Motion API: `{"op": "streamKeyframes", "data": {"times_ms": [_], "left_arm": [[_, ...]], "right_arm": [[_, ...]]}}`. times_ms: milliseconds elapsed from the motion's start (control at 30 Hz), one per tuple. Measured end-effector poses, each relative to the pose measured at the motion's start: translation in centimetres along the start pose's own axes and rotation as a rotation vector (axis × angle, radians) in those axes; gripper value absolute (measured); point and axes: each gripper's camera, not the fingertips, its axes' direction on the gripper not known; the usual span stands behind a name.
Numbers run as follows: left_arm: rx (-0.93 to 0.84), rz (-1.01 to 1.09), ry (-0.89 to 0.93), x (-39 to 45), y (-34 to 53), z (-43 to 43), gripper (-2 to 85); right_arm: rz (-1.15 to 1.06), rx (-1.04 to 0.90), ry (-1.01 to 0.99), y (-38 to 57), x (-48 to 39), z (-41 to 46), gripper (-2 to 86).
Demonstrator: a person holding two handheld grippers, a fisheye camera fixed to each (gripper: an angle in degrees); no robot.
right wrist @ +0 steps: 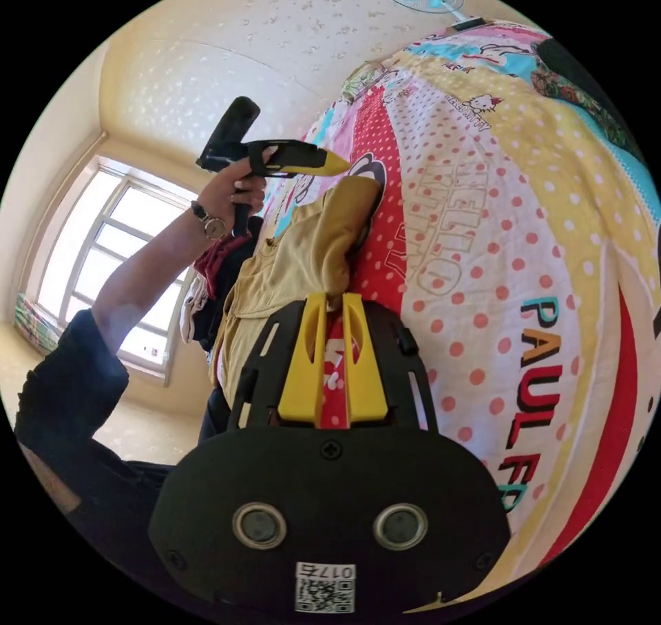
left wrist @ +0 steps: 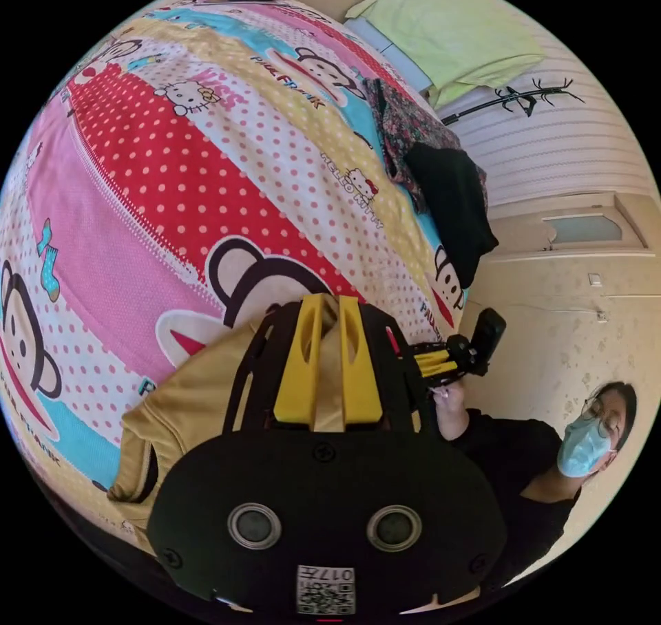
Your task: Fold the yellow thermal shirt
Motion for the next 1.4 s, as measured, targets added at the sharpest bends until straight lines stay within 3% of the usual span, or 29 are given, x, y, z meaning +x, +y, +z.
{"op": "streamKeyframes", "data": {"times_ms": [67,167,300,333,367,433,633,767,967,1067,1100,1167,1300,1367,1400], "left_arm": [[0.0,0.019,-0.053,1.1,4.3,-1.7,5.1],[0.016,-0.045,-0.16,1.6,13.6,-4.3,5.5],[0.223,-0.324,-0.241,1.8,31.3,-7.4,6.7],[0.244,-0.373,-0.22,2.3,36.6,-7.6,6.7],[0.246,-0.398,-0.209,2.6,39.2,-7.7,6.7],[0.235,-0.526,-0.201,3.9,49.4,-8.1,6.5],[0.453,-0.813,-0.244,8.1,68.7,-11.3,8.6],[0.564,-0.834,-0.242,8.7,72.1,-12.2,12.9],[0.484,-0.823,-0.353,7.1,72.1,-11.5,12.5],[0.445,-0.804,-0.357,7.5,73.8,-13.3,8.8],[0.426,-0.789,-0.312,7.9,74.9,-14.4,7.6],[0.455,-0.713,-0.19,9.1,76.8,-16.7,3.9],[0.712,-0.478,0.106,15.3,80.9,-23.1,3.5],[0.747,-0.391,0.104,18.6,81.4,-24.8,3.5],[0.759,-0.367,0.066,20.6,81.7,-25.5,3.5]], "right_arm": [[-0.099,0.189,-0.024,1.2,-1.4,-1.5,2.8],[-0.258,0.254,0.011,2.2,-3.8,-1.1,1.8],[-0.36,-0.037,0.034,1.1,-6.7,4.5,0.9],[-0.39,-0.201,0.062,0.9,-7.9,7.3,0.8],[-0.392,-0.378,0.124,1.1,-8.9,10.6,0.7],[-0.341,-0.537,0.301,1.9,-9.6,15.0,0.6],[-0.263,-0.506,0.506,2.3,-11.4,20.0,0.5],[-0.169,-0.452,0.471,2.4,-10.4,21.1,0.6],[0.119,-0.499,0.444,1.4,-10.2,21.3,1.7],[0.078,-0.482,0.458,2.0,-13.7,20.7,3.9],[0.058,-0.478,0.438,2.3,-14.5,20.7,4.5],[-0.002,-0.492,0.2,3.8,-17.6,21.4,9.4],[-0.092,-0.434,-0.321,6.8,-22.2,23.9,10.5],[-0.042,-0.538,-0.588,8.5,-24.7,28.6,10.5],[-0.036,-0.568,-0.618,8.9,-25.3,29.9,10.5]]}}
